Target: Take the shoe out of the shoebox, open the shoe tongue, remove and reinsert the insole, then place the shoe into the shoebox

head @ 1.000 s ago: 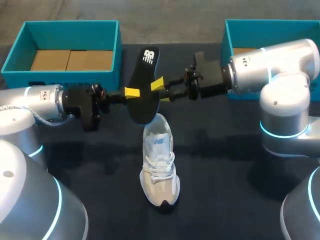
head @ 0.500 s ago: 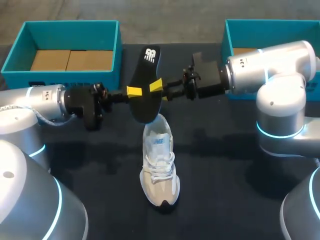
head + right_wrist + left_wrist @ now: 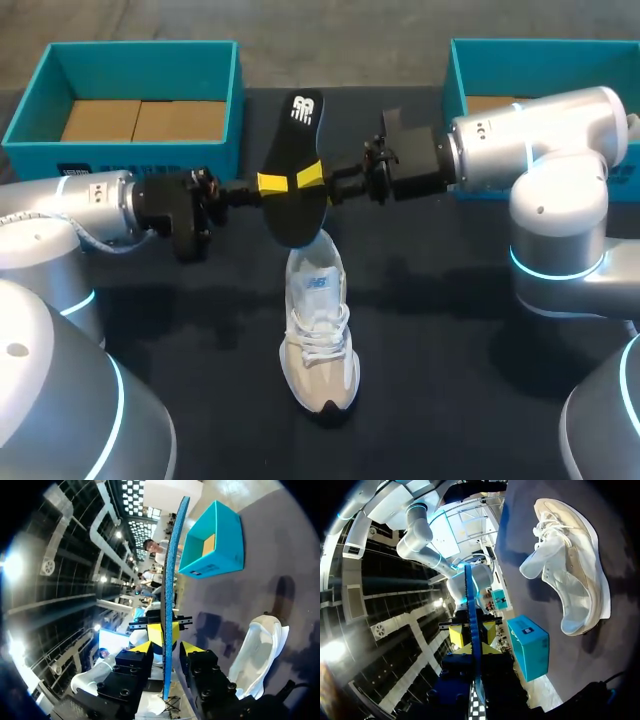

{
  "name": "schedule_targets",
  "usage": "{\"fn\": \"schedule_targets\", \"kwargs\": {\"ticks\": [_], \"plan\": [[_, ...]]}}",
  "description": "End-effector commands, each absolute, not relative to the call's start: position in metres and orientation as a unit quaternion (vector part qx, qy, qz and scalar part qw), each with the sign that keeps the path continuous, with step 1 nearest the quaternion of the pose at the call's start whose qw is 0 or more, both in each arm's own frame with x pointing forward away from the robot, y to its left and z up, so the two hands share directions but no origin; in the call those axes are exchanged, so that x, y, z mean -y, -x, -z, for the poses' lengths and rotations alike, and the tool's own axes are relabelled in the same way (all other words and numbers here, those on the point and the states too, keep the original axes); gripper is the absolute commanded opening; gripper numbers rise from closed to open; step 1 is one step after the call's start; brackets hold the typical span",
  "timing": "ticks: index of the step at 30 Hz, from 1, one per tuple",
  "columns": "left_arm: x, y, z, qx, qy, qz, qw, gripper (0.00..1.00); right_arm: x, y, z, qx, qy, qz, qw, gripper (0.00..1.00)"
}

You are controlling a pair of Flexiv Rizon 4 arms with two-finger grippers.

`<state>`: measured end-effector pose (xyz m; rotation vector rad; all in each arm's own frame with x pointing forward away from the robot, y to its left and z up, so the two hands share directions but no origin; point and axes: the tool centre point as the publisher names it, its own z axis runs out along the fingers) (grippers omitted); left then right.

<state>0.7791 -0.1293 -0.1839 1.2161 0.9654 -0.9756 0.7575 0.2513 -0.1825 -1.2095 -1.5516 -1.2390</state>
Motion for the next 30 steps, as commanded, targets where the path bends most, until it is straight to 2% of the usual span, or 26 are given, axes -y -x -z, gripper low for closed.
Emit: {"fn": "schedule_targets", "kwargs": {"ticks": [1,3,4,8,9,10,11,20,21,22,23,24,30], "plan": [[0.1326,-0.7776,0.1853,-0.418,-0.525,0.419,0.611,0.00,-0.2560,-0.7581,0.1851,0.612,0.478,0.489,0.397,0.31],[0.1326,-0.7776,0.1853,-0.418,-0.525,0.419,0.611,0.00,-0.2560,-0.7581,0.1851,0.612,0.478,0.489,0.397,0.31],[0.1330,-0.7780,0.1856,-0.419,-0.524,0.416,0.614,0.00,-0.2562,-0.7577,0.1852,0.612,0.477,0.489,0.398,0.26],[0.1337,-0.7787,0.1864,-0.420,-0.525,0.412,0.615,0.00,-0.2566,-0.7571,0.1855,0.613,0.477,0.488,0.399,0.24],[0.1346,-0.7791,0.1877,-0.421,-0.525,0.409,0.617,0.00,-0.2570,-0.7568,0.1857,0.613,0.476,0.488,0.399,0.16],[0.1350,-0.7794,0.1883,-0.421,-0.525,0.408,0.617,0.00,-0.2571,-0.7568,0.1858,0.613,0.476,0.488,0.399,0.02],[0.1353,-0.7797,0.1887,-0.422,-0.525,0.407,0.617,0.00,-0.2572,-0.7567,0.1859,0.613,0.476,0.488,0.399,0.00],[0.1383,-0.7809,0.1926,-0.427,-0.527,0.402,0.615,0.00,-0.2577,-0.7554,0.1863,0.615,0.473,0.488,0.400,0.00],[0.1382,-0.7810,0.1926,-0.428,-0.527,0.402,0.615,0.11,-0.2577,-0.7553,0.1863,0.615,0.473,0.488,0.400,0.00],[0.1381,-0.7810,0.1926,-0.428,-0.527,0.402,0.615,0.42,-0.2576,-0.7552,0.1863,0.615,0.473,0.488,0.400,0.00],[0.1381,-0.7810,0.1926,-0.428,-0.527,0.402,0.615,0.42,-0.2576,-0.7552,0.1863,0.615,0.473,0.488,0.400,0.00],[0.1370,-0.7810,0.1916,-0.429,-0.527,0.402,0.614,0.98,-0.2569,-0.7547,0.1862,0.615,0.472,0.488,0.400,0.00],[0.1326,-0.7797,0.1886,-0.429,-0.527,0.399,0.615,1.00,-0.2541,-0.7536,0.1861,0.615,0.473,0.489,0.399,0.00]]}}
